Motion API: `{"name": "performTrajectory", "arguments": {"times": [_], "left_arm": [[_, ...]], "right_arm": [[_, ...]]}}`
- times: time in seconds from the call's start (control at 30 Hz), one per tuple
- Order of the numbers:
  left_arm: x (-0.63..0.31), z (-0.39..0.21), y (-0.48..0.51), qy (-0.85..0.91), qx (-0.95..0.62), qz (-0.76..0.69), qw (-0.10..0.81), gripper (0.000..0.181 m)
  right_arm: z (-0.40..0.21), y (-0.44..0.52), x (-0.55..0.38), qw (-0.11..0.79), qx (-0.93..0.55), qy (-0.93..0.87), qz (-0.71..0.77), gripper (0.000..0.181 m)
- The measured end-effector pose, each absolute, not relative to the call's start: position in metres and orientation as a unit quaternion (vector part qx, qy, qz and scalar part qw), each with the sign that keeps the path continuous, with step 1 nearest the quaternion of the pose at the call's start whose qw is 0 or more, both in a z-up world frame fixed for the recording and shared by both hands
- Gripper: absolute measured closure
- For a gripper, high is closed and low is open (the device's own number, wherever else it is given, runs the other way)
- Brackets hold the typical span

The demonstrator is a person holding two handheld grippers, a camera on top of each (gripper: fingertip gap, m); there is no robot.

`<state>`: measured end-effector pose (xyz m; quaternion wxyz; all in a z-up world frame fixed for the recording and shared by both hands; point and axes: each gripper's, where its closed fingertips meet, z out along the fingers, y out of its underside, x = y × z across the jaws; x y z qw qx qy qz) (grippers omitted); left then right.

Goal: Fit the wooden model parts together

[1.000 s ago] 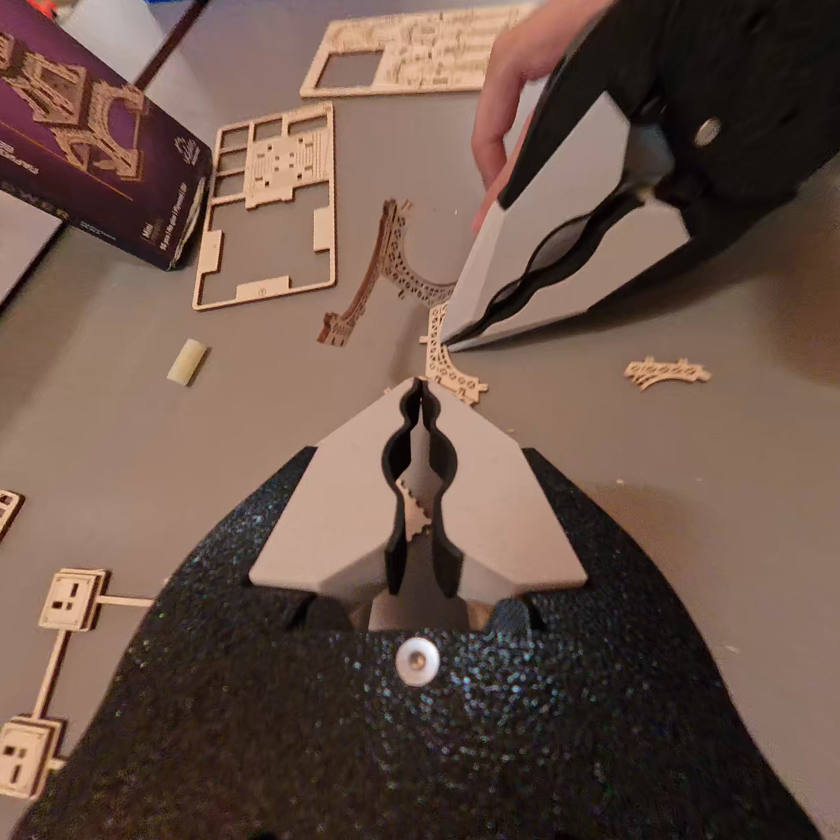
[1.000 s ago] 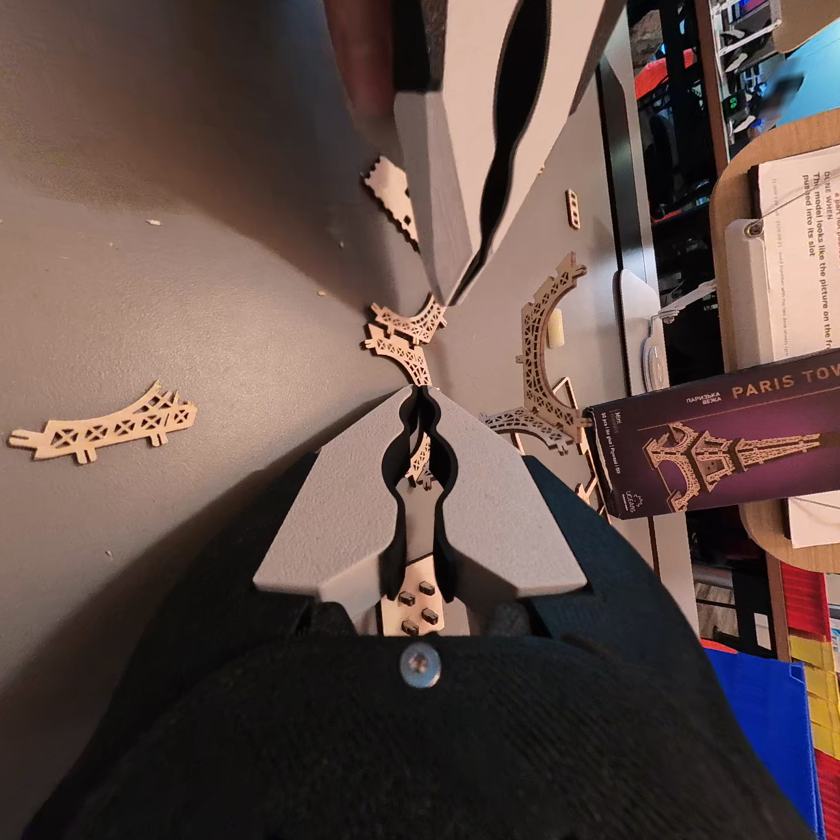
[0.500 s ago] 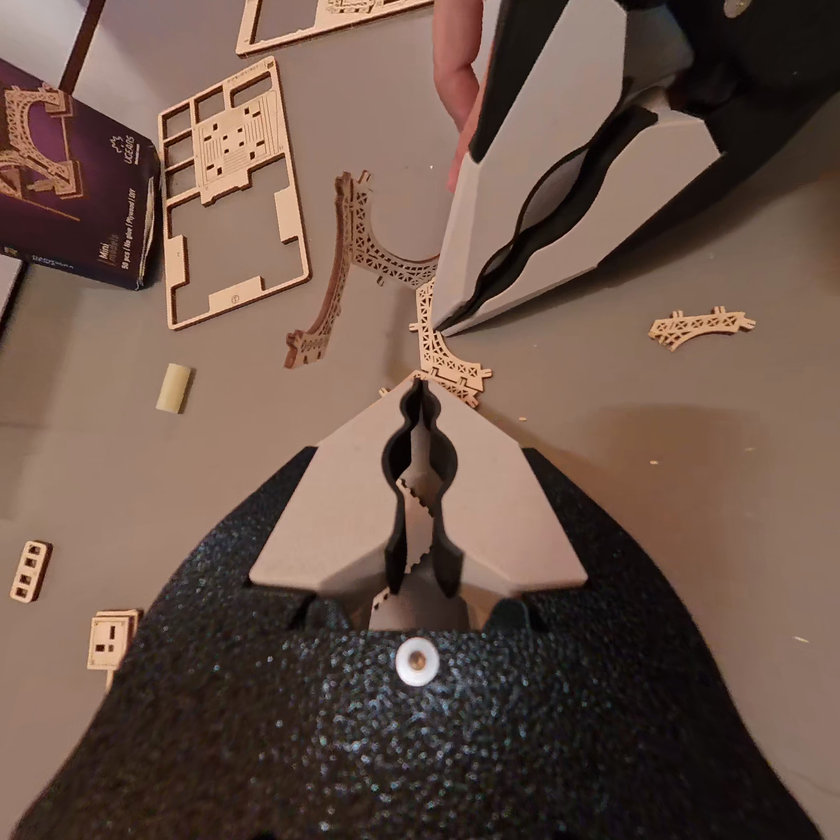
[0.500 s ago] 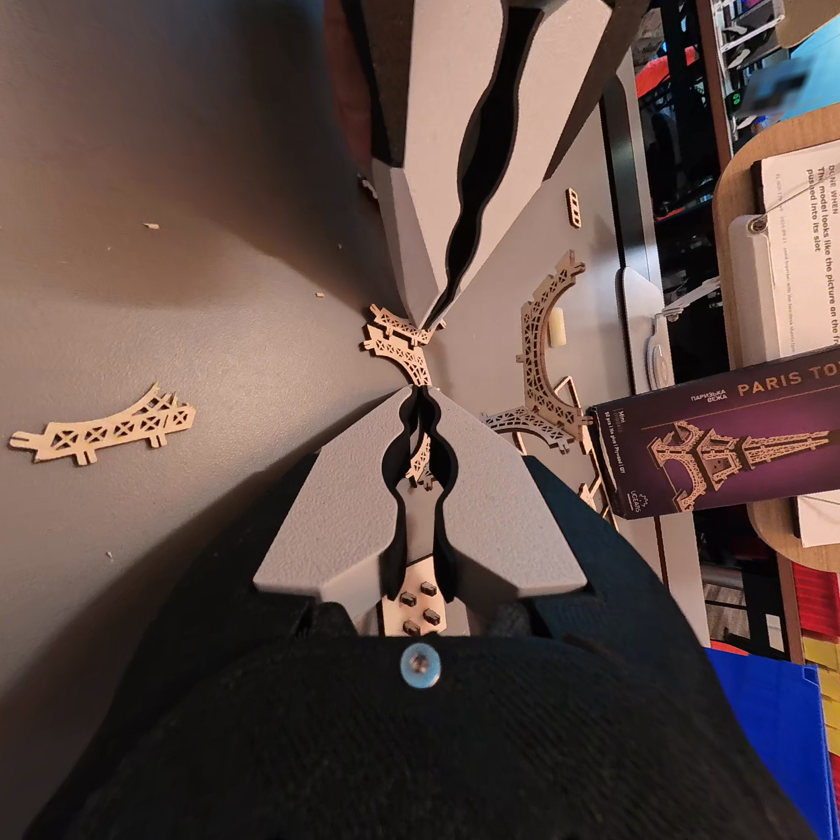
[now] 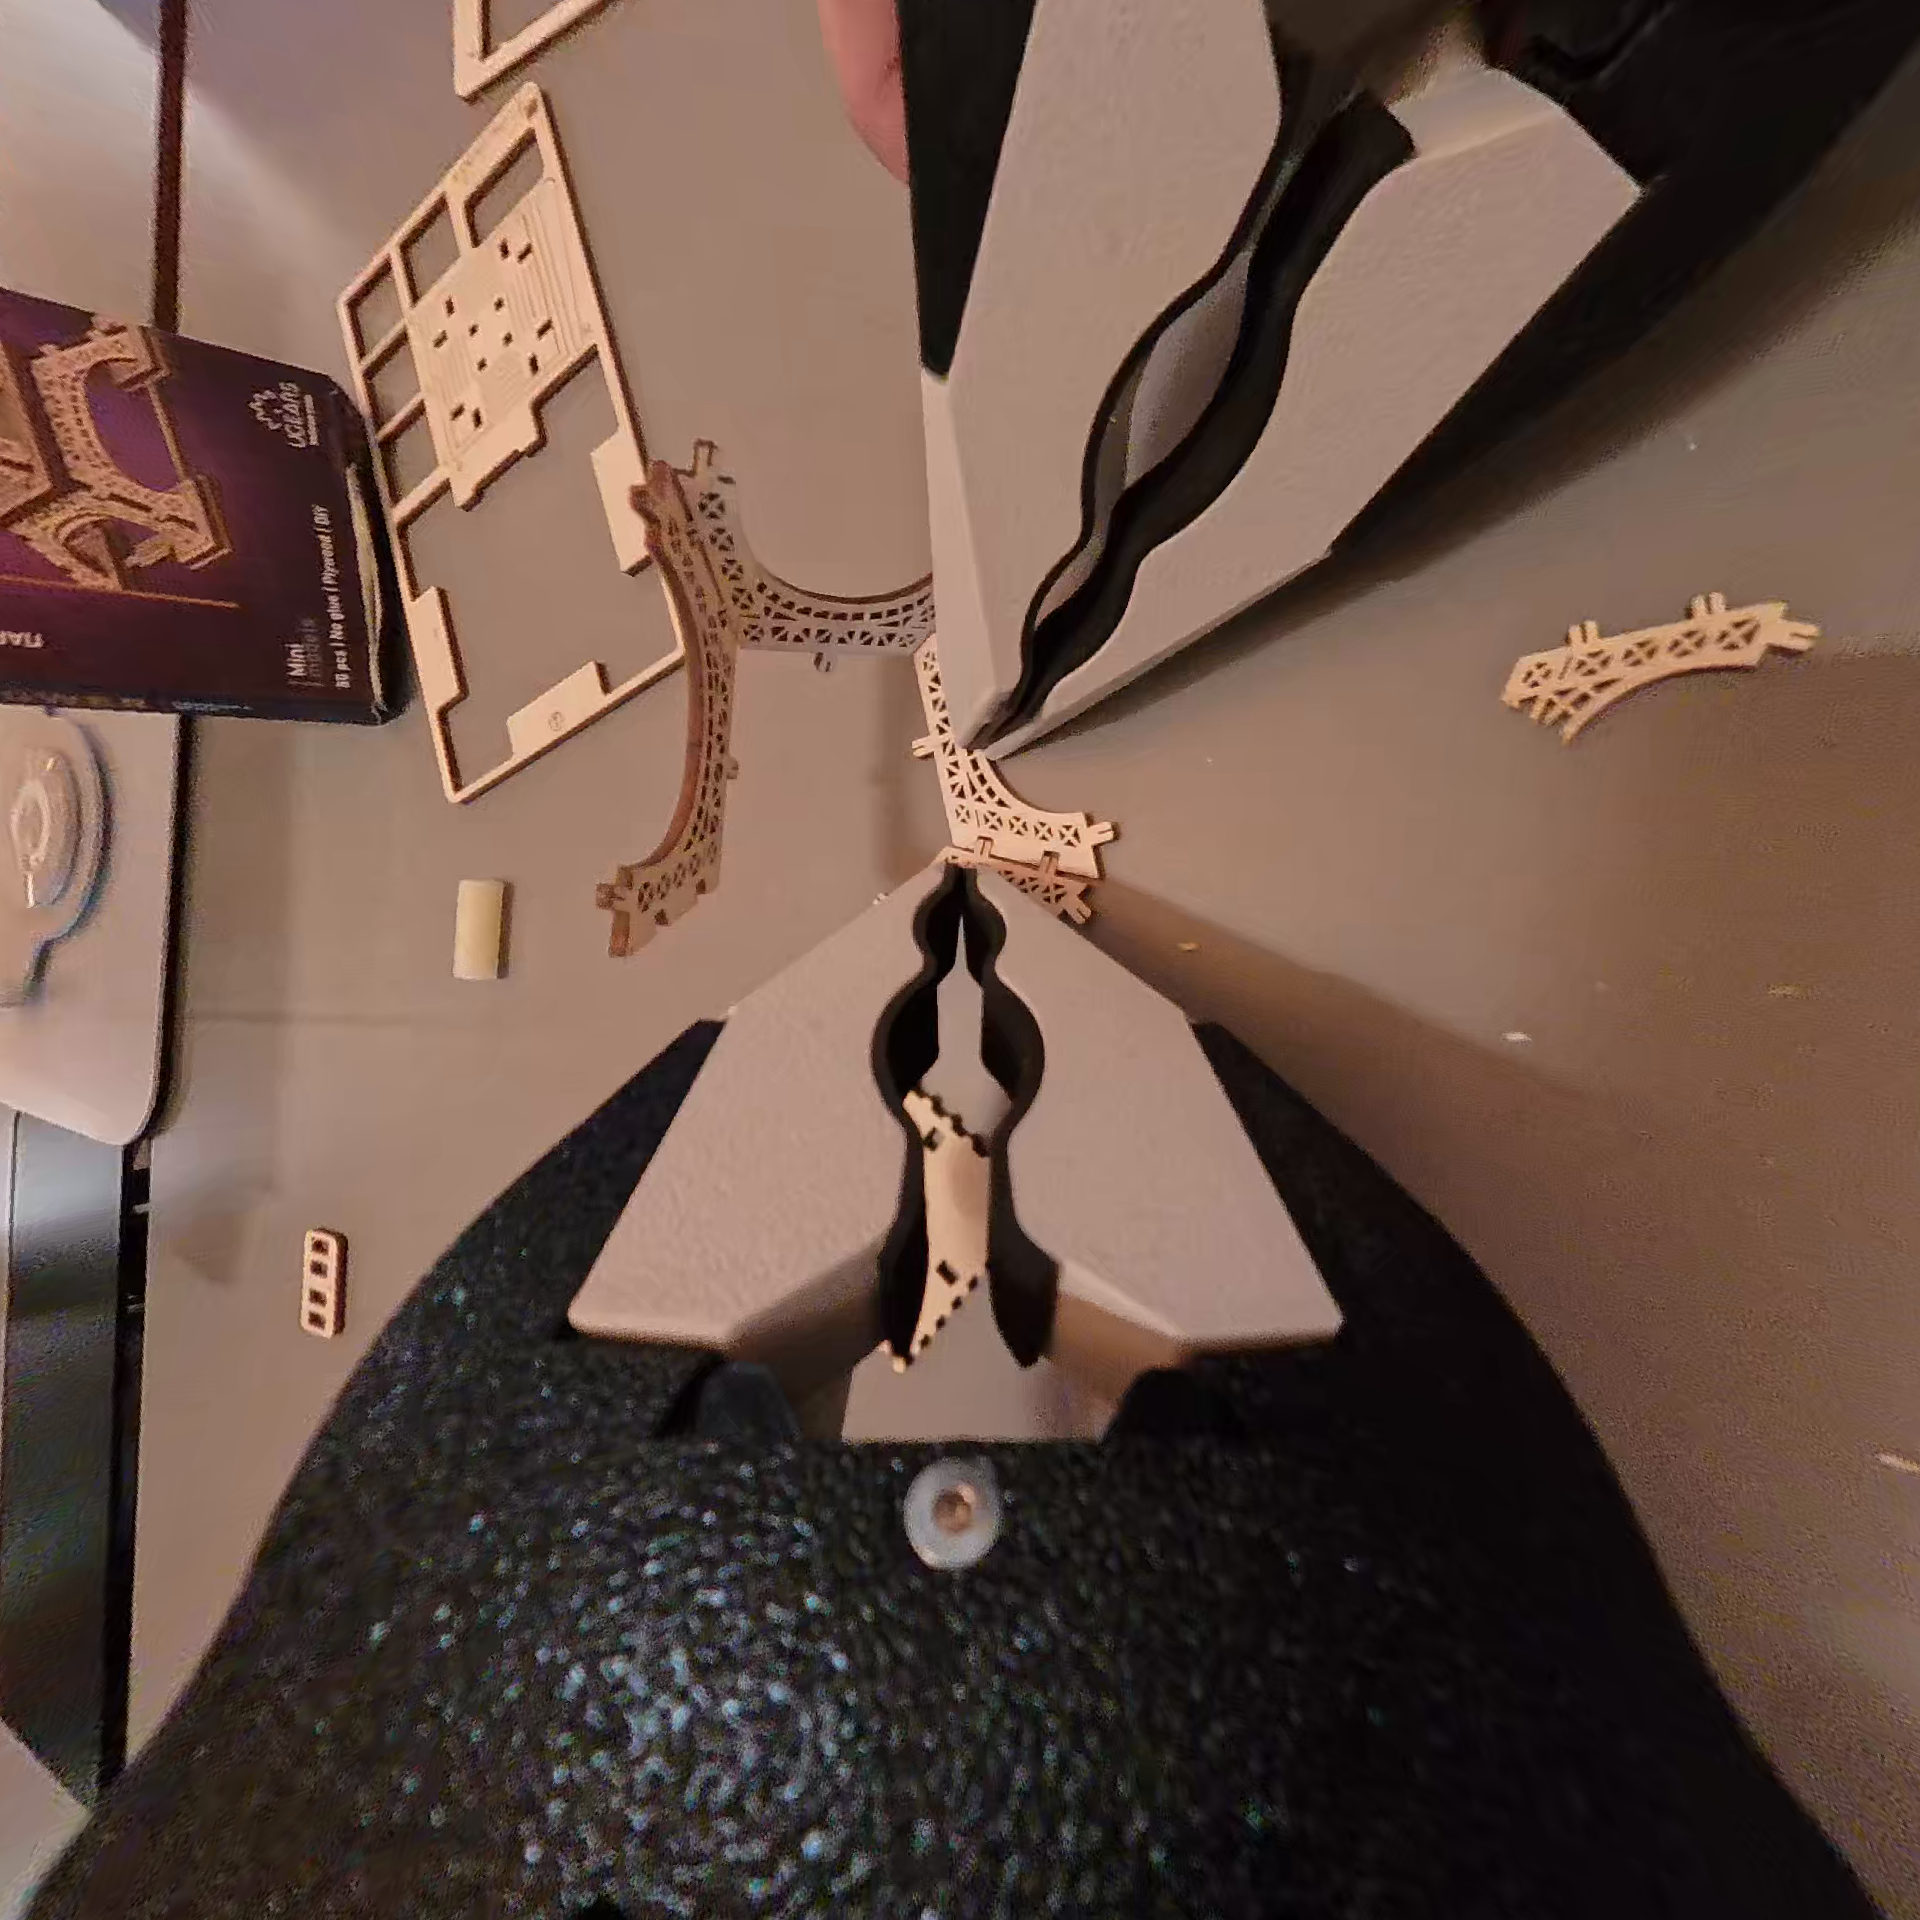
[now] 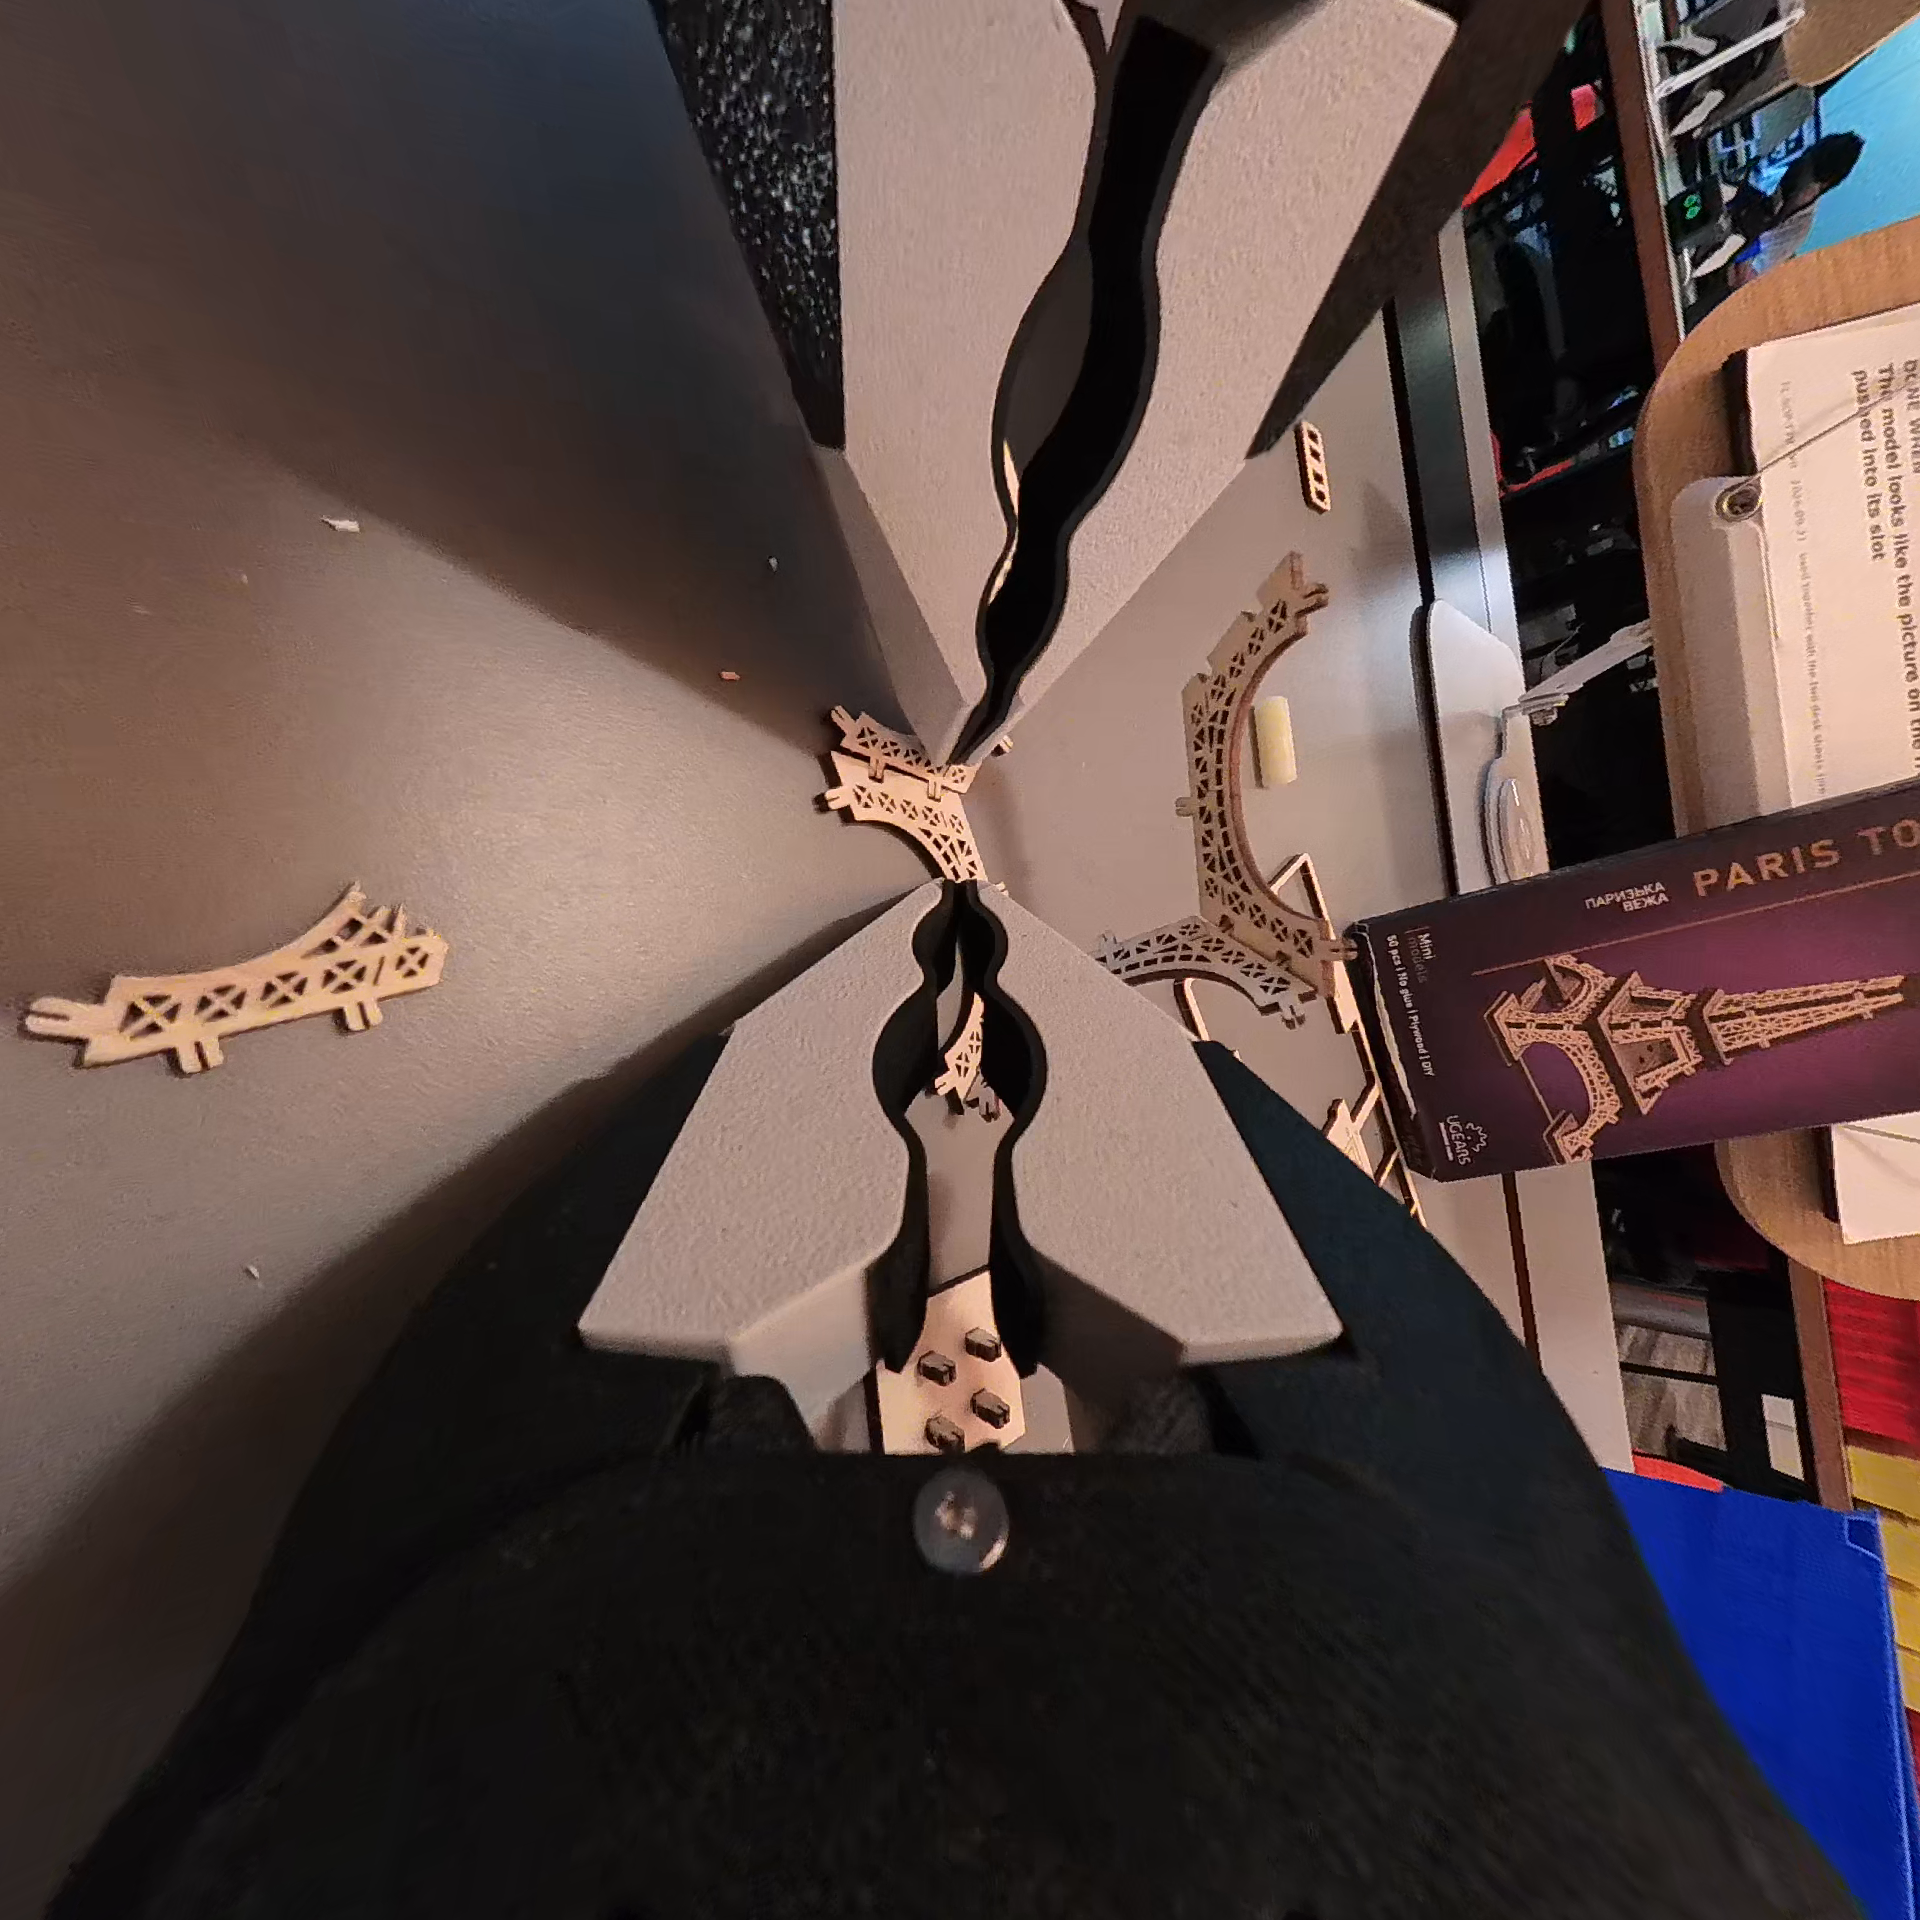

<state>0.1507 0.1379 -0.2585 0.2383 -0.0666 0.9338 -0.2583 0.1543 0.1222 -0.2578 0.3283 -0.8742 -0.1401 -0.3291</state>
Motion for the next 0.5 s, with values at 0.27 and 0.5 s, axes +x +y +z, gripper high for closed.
{"name": "performTrajectory", "arguments": {"times": [0.27, 0.5], "left_arm": [[0.141, -0.252, 0.141, 0.902, -0.165, -0.342, 0.208, 0.181], [0.139, -0.257, 0.135, 0.909, -0.158, -0.327, 0.203, 0.181]], "right_arm": [[-0.258, 0.122, 0.154, 0.328, -0.874, -0.14, -0.33, 0.181], [-0.258, 0.122, 0.154, 0.328, -0.875, -0.138, -0.33, 0.181]]}}
